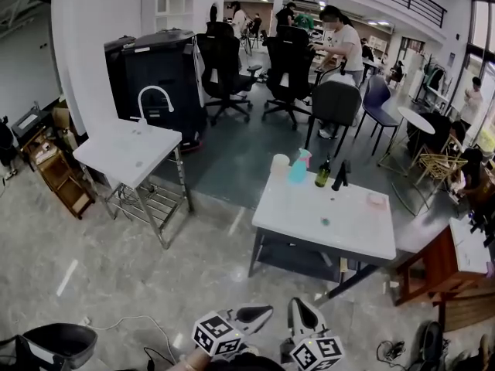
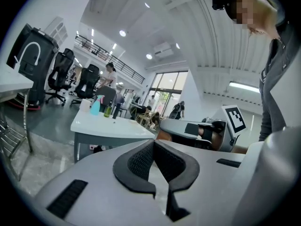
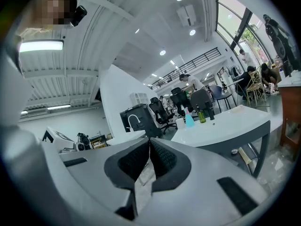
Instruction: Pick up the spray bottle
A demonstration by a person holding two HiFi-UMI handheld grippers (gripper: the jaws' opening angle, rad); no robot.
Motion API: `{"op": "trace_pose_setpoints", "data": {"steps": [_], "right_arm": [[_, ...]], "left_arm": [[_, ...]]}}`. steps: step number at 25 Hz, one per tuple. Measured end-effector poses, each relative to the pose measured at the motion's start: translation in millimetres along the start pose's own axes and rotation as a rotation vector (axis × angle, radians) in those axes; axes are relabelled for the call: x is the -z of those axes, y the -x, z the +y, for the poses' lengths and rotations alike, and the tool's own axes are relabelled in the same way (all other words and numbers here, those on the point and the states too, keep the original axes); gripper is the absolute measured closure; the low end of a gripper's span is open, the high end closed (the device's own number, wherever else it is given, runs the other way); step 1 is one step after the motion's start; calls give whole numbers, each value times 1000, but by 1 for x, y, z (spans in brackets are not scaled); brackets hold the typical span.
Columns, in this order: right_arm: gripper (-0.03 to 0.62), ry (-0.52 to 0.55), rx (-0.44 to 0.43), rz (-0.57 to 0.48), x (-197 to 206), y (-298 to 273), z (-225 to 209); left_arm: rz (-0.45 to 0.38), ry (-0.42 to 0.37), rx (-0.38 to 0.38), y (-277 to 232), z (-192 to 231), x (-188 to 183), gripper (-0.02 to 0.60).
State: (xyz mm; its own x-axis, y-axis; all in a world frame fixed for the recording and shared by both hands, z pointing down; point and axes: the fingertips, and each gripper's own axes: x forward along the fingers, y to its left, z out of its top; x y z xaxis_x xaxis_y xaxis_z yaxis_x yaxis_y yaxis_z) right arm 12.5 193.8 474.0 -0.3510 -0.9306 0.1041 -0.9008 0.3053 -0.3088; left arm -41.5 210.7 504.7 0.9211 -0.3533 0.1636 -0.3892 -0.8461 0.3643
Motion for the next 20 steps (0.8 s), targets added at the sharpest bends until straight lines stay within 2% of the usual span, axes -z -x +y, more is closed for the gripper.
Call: {"op": "trace_pose_setpoints", "data": {"steps": [9,16,20], "right_arm": [[583,1,10,-16,-12,-12,-39],[583,-9,60,-37,-17,-14,-66],[583,-24,27,-36,-19,-17,-67]], "left_arm": [[-6,35,4,-42,14,-5,577],[-15,12,6,-61,16,-10,577],[-20,9,-14,-62,17,-10,577]]}}
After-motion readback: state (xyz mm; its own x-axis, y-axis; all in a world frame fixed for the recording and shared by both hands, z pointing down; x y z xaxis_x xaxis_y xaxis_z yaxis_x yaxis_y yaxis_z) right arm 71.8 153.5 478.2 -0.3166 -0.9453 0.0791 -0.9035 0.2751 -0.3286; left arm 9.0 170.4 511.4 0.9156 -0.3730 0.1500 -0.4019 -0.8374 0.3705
